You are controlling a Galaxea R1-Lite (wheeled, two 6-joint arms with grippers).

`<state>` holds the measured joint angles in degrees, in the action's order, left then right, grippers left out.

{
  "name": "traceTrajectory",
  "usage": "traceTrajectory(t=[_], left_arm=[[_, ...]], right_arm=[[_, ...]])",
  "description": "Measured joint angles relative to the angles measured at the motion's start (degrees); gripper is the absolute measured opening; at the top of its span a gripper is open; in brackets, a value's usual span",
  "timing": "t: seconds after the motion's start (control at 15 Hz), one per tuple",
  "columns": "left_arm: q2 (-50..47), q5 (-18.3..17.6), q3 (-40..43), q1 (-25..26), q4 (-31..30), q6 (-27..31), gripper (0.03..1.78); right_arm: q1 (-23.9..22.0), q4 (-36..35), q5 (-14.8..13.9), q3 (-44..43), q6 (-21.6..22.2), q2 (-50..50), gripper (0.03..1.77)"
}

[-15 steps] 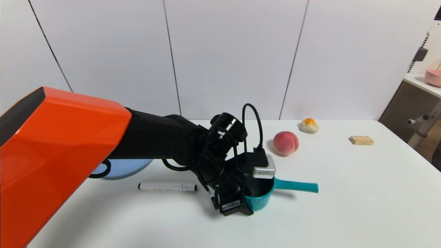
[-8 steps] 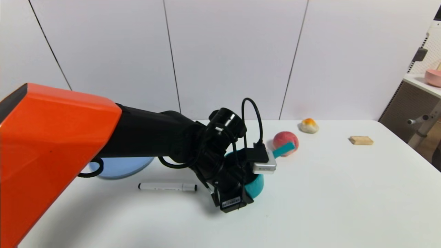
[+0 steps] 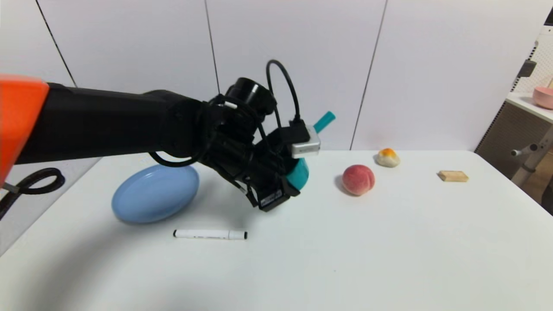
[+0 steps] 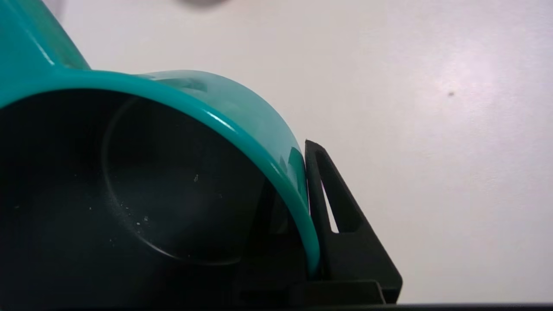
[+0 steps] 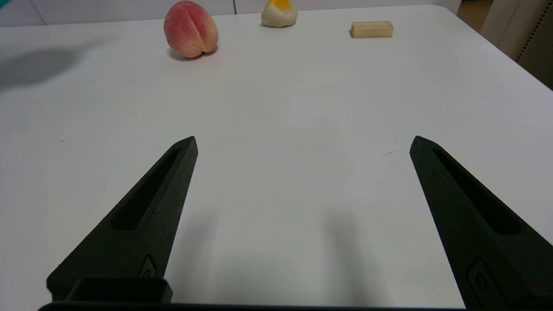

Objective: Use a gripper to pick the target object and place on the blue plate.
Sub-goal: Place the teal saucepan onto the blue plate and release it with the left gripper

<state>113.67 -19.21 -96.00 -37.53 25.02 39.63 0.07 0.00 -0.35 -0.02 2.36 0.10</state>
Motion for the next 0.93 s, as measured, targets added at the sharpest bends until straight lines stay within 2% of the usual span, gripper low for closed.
traceTrajectory(t=[0.27,0.67,0.93], left_arm=[[-2.67,1.83,-0.46,8.81,-0.02,0.85,0.14],[-4.22,1.79,3.01,25.58,0.00,7.36,0.14],[-3.96,1.90,8.27,32.57,0.21,11.02,0.14]], right_arm=[[0.00,0.00,0.00,0.00,-0.02,0.00,1.70],[0.00,0.00,0.02,0.00,-0.02,0.00,1.70],[0.00,0.02,0.00,0.00,0.00,0.00,1.70]])
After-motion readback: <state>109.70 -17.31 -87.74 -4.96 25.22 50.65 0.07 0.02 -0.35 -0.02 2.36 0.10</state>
